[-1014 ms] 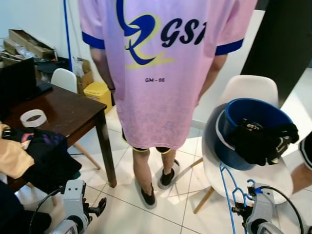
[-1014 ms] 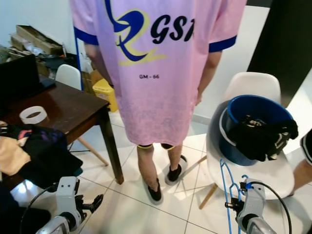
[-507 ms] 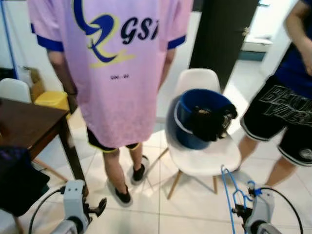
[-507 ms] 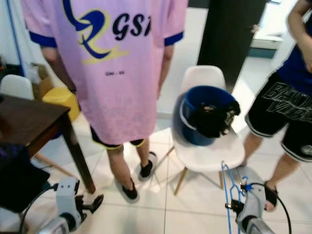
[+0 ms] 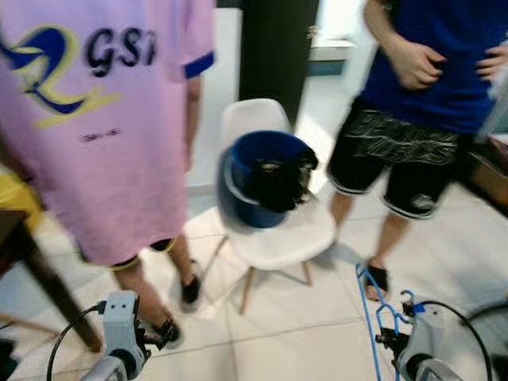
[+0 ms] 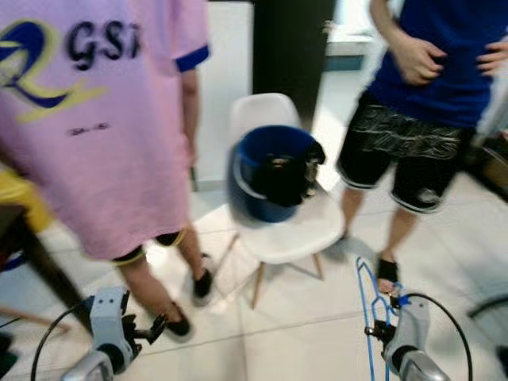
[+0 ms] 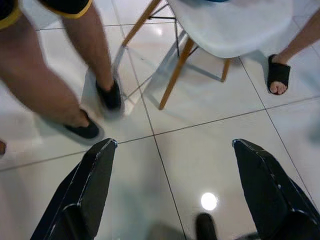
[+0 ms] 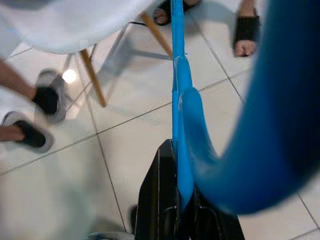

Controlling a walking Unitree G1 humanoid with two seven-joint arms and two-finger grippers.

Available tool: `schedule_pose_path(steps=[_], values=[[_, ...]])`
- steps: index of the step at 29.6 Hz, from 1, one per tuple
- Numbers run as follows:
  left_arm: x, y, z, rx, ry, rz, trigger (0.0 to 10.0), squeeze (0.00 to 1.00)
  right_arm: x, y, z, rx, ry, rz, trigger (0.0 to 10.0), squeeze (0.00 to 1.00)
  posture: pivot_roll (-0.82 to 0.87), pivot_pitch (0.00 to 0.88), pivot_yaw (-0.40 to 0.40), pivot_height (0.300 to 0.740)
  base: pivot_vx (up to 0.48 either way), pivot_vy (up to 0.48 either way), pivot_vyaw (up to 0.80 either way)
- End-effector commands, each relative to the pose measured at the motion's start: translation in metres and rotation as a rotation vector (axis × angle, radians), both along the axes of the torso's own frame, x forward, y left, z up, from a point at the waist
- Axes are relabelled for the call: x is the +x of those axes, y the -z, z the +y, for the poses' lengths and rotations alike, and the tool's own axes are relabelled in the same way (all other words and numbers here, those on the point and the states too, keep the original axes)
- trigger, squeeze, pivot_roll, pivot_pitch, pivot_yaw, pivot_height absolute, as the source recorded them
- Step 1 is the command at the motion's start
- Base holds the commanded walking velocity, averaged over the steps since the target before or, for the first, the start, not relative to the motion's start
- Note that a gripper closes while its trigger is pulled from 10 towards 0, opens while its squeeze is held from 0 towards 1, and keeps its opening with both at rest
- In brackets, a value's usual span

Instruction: Hang hanger

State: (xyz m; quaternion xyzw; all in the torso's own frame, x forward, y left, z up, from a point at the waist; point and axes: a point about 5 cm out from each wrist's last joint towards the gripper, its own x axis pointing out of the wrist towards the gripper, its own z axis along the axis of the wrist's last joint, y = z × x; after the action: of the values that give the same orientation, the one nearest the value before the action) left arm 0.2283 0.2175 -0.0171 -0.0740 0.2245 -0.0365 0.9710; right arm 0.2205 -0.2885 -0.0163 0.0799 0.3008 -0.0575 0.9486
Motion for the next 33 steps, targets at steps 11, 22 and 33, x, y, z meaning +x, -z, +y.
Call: schedule_pose_path(steps=[11, 22, 33], values=[[-0.0008, -0.0001, -0.0021, 0.013, 0.019, 0.008, 10.0, 0.0, 0.0021, -0.0019, -0.0011, -0.006, 0.001, -0.014, 10.0, 0.0, 0.01, 0.0, -0.025, 0.74, 0.0, 0.0, -0.8], [-0.0006, -0.0004, -0.0016, 0.014, 0.018, 0.007, 10.0, 0.0, 0.0025, -0.002, -0.0005, -0.006, 0.0, -0.017, 10.0, 0.0, 0.01, 0.0, -0.026, 0.74, 0.0, 0.0, -0.8], [-0.0004, -0.0005, -0.0027, 0.017, 0.024, 0.006, 10.0, 0.0, 0.0027, -0.0016, -0.0006, -0.007, -0.002, -0.015, 10.0, 0.0, 0.01, 0.0, -0.032, 0.74, 0.0, 0.0, -0.8]])
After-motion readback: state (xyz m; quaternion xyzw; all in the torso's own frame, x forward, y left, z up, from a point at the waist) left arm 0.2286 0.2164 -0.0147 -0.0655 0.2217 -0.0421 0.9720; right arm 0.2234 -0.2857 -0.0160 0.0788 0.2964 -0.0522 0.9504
